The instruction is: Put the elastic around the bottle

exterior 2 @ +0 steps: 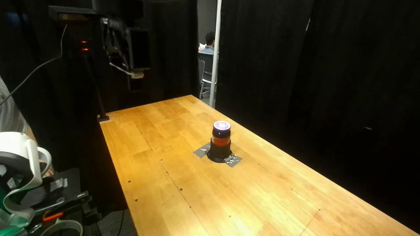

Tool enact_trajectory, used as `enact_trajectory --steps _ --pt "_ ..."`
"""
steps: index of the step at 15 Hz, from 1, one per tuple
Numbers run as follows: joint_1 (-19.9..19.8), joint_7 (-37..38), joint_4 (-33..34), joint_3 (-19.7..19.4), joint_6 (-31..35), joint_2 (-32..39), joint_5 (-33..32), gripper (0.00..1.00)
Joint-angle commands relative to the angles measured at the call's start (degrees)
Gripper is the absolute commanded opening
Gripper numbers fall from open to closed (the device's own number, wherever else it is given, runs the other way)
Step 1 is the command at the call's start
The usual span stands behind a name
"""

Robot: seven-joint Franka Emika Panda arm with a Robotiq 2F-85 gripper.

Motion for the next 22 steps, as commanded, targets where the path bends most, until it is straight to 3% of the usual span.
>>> enact_trajectory --steps 1,6,9,13,16,22 --pt "0.3 4.1 10.0 4.3 -1.5 14.0 -3.4 1.00" --pt "1.0 4.8 22.1 6.8 1.3 31.8 -5.7 1.00" --pt "1.4 5.3 29.0 6.6 10.3 41.5 -4.4 1.00" --pt "2.5 6.2 38.0 6.0 22.1 53.2 -7.4 1.00" --pt "3.2 6.7 42.8 5.1 26.5 59.4 -9.4 1.00" --pt "3.1 6.1 48.6 4.3 27.1 66.9 -8.4 1.00"
